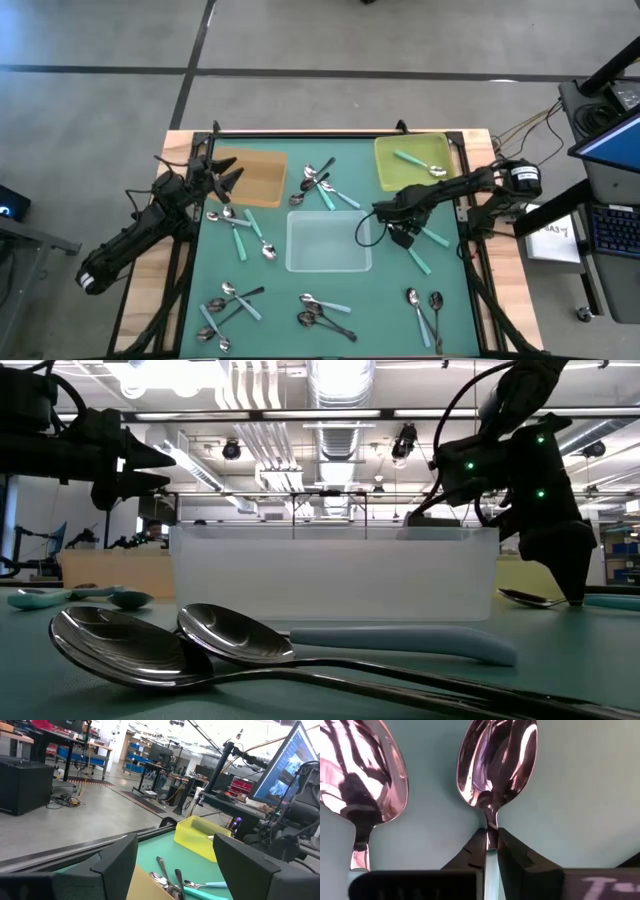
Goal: Sort silverware by color (type)
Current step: Put the light blue spoon into the yellow bin
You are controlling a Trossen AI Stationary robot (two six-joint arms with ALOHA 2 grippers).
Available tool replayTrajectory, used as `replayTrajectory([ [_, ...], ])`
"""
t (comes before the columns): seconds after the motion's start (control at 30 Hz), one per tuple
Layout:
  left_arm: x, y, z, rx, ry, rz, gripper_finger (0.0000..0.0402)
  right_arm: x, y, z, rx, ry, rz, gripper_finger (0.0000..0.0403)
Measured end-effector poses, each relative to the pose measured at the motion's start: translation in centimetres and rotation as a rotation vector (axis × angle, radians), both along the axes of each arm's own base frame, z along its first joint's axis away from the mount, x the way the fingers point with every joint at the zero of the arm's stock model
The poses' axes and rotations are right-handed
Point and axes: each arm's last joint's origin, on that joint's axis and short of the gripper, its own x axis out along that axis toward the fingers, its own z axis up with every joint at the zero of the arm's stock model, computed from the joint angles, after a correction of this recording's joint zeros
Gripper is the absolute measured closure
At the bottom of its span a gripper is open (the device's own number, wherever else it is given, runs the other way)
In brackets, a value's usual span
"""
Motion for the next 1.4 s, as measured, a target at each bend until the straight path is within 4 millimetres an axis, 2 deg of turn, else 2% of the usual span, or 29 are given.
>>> replayTrajectory([
  [0.13, 0.0, 0.0, 0.0, 0.000, 0.000, 0.000, 0.0154, -0.1, -0.1, 2.2, -0.031, -0.057, -0.018, 0.0386],
  [0.3, 0.0, 0.0, 0.0, 0.000, 0.000, 0.000, 0.0154, 0.1, -0.6, 7.0, -0.117, -0.271, -0.007, 0.0392],
  [0.4, 0.0, 0.0, 0.0, 0.000, 0.000, 0.000, 0.0154, -0.2, -1.5, 9.8, -0.253, -0.378, 0.000, 0.0396],
  [0.53, 0.0, 0.0, 0.0, 0.000, 0.000, 0.000, 0.0154, -0.8, -3.8, 12.7, -0.446, -0.417, 0.021, 0.0397],
  [0.7, 0.0, 0.0, 0.0, -0.001, 0.000, 0.000, 0.0154, -1.5, -8.2, 14.9, -0.550, -0.387, 0.008, 0.0396],
  [0.87, 0.0, 0.0, 0.0, 0.000, 0.000, 0.000, 0.0154, -1.9, -12.7, 15.2, -0.594, -0.342, -0.030, 0.0395],
  [1.0, 0.0, 0.0, 0.0, -0.001, 0.000, 0.000, 0.0154, -2.0, -14.9, 13.8, -0.565, -0.259, -0.048, 0.0395],
  [1.23, 0.0, 0.0, 0.0, 0.000, 0.000, 0.000, 0.0154, -0.7, -15.9, 10.8, -0.489, -0.161, -0.018, 0.0394],
  [1.4, 0.0, 0.0, 0.0, 0.000, 0.000, 0.000, 0.0154, -0.5, -16.1, 10.3, -0.478, -0.146, -0.009, 0.0385],
])
